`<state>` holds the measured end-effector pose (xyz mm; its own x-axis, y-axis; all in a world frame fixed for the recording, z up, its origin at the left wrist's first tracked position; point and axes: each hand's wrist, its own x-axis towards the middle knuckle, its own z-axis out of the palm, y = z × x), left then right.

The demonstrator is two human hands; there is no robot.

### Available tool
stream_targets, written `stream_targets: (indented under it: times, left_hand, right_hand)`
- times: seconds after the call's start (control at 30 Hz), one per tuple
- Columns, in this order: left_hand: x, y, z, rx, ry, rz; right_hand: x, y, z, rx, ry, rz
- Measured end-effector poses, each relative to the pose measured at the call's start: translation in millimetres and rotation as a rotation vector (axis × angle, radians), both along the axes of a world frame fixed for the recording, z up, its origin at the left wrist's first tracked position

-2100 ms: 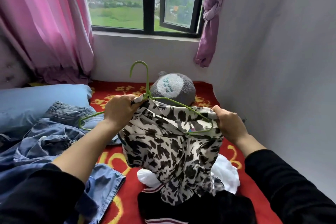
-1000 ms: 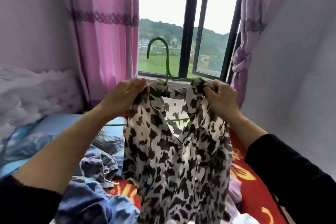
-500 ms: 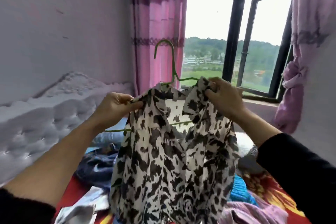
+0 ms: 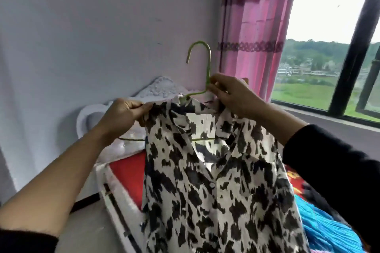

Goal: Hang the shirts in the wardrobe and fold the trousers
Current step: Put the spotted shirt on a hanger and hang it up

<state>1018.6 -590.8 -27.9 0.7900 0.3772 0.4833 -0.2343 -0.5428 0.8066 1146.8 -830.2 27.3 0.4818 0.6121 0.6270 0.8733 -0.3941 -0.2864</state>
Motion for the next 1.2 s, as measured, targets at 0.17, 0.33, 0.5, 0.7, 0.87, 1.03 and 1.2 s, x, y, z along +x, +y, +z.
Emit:
stream_targets:
  times: [0.17,0.33,0.5,0.7,0.87,1.03,1.2]
  left_hand:
    - [-62,89,2,-0.266,0.05,0.137]
    - [-117,172,4,-0.431,0.088,0.238]
    - [-170,259,0,-0.499,0.266,0.26]
    - [-232,336,-2,-0.163,0.101,0.427]
    - [-251,378,-5,0.47,0.094,0.52]
    - [-264,439,-15,0.483,-0.052,0.689]
    - [-296,519,-22,0.421,-0.084,0.761]
  right_hand:
    - [-20,79,10,0.005,-0.008,0.082]
    - [-60,176,12,-0.01,-0.094,0.148]
    - [-97,262,10,-0.01,0.015,0.25]
    - [-137,364,10,0.062,0.179,0.373]
    - [-175,463,7,0.022,0.208,0.477]
    - [-192,547,8,-0.028,0.248,0.626]
    - [-173,615,-6,-0.174,0.168,0.574]
